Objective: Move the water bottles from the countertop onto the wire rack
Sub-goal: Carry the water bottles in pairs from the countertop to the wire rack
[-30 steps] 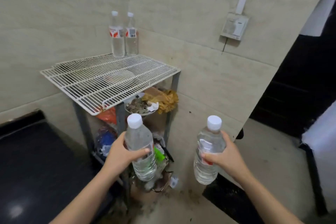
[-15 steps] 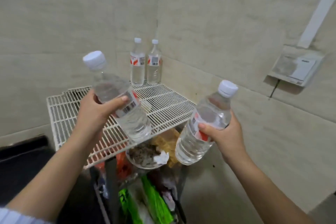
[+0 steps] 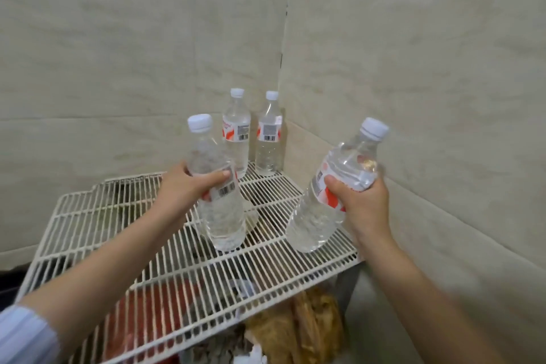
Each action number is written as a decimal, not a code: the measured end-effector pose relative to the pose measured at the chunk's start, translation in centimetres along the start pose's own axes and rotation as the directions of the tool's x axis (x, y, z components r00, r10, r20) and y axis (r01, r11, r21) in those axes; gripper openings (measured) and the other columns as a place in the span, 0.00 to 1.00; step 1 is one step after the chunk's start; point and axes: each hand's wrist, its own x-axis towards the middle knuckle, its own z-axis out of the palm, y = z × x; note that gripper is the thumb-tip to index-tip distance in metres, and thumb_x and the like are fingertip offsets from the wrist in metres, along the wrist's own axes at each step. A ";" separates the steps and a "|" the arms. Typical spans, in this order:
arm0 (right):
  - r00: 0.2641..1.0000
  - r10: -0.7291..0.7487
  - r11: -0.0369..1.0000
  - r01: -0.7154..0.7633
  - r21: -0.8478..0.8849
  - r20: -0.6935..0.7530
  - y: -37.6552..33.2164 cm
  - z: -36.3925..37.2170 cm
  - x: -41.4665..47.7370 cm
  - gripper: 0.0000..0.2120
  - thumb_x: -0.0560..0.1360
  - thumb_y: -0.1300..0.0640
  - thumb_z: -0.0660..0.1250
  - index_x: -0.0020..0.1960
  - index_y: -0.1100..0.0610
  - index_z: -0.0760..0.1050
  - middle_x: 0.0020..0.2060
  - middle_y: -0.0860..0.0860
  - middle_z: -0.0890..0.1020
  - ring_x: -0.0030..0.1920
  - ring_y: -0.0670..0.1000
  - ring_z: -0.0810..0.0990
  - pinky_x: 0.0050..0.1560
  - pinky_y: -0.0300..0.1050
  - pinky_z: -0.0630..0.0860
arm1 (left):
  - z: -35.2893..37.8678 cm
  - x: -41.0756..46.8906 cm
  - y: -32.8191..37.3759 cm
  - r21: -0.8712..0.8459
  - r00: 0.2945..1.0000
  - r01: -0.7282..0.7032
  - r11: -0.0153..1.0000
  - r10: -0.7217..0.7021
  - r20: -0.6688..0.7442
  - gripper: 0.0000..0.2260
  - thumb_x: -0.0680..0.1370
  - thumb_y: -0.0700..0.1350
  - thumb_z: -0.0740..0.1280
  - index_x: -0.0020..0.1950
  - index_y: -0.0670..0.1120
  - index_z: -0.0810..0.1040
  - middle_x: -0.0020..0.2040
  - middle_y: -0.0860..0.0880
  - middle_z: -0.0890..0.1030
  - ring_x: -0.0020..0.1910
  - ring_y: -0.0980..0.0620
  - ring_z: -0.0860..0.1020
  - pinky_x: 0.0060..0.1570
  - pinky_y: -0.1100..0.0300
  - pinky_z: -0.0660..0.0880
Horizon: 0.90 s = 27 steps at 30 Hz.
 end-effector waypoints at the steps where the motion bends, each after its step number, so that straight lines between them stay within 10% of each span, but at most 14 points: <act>1: 1.000 -0.002 1.000 0.002 -0.003 0.027 0.4 0.5 1.3 0.19 0.63 0.65 0.75 0.44 0.47 0.70 0.42 0.44 0.79 0.42 0.44 0.79 0.42 0.34 0.78 | 0.3 0.5 0.0 0.002 1.000 -0.003 1.000 0.003 -0.004 0.12 0.67 0.42 0.73 0.48 0.50 0.76 0.44 0.50 0.82 0.42 0.49 0.80 0.38 0.59 0.76; 9: 0.990 0.036 0.995 -0.022 -0.099 0.138 3.9 6.1 9.9 0.27 0.63 0.59 0.77 0.59 0.58 0.71 0.49 0.50 0.80 0.46 0.48 0.77 0.34 0.25 0.70 | -2.8 -0.4 -1.3 0.049 0.981 0.020 0.999 -0.011 -0.193 0.29 0.51 0.55 0.75 0.50 0.47 0.79 0.44 0.45 0.85 0.43 0.42 0.81 0.41 0.49 0.76; 13: 0.989 0.040 0.980 -0.011 -0.198 0.146 6.4 9.3 13.0 0.29 0.60 0.51 0.77 0.58 0.55 0.72 0.51 0.51 0.82 0.49 0.51 0.80 0.48 0.44 0.77 | -4.0 -1.6 -0.2 0.092 0.957 0.012 0.996 0.015 -0.290 0.28 0.47 0.56 0.72 0.44 0.48 0.78 0.35 0.53 0.85 0.35 0.48 0.79 0.33 0.57 0.71; 19: 0.976 0.046 0.957 0.018 -0.289 0.213 8.2 12.5 15.4 0.40 0.58 0.45 0.77 0.65 0.54 0.65 0.55 0.51 0.80 0.54 0.53 0.79 0.53 0.51 0.78 | -3.4 2.1 0.2 0.074 0.959 0.035 0.997 -0.012 -0.283 0.21 0.59 0.46 0.77 0.50 0.47 0.79 0.42 0.49 0.85 0.40 0.50 0.81 0.29 0.66 0.73; 27: 0.919 0.051 0.971 0.046 -0.234 0.392 9.1 11.8 17.3 0.26 0.61 0.52 0.77 0.55 0.49 0.71 0.48 0.45 0.80 0.48 0.48 0.80 0.52 0.47 0.76 | 1.6 9.0 -1.1 0.085 0.962 0.066 0.994 -0.040 -0.269 0.22 0.64 0.43 0.76 0.55 0.46 0.74 0.48 0.48 0.81 0.47 0.48 0.80 0.43 0.53 0.79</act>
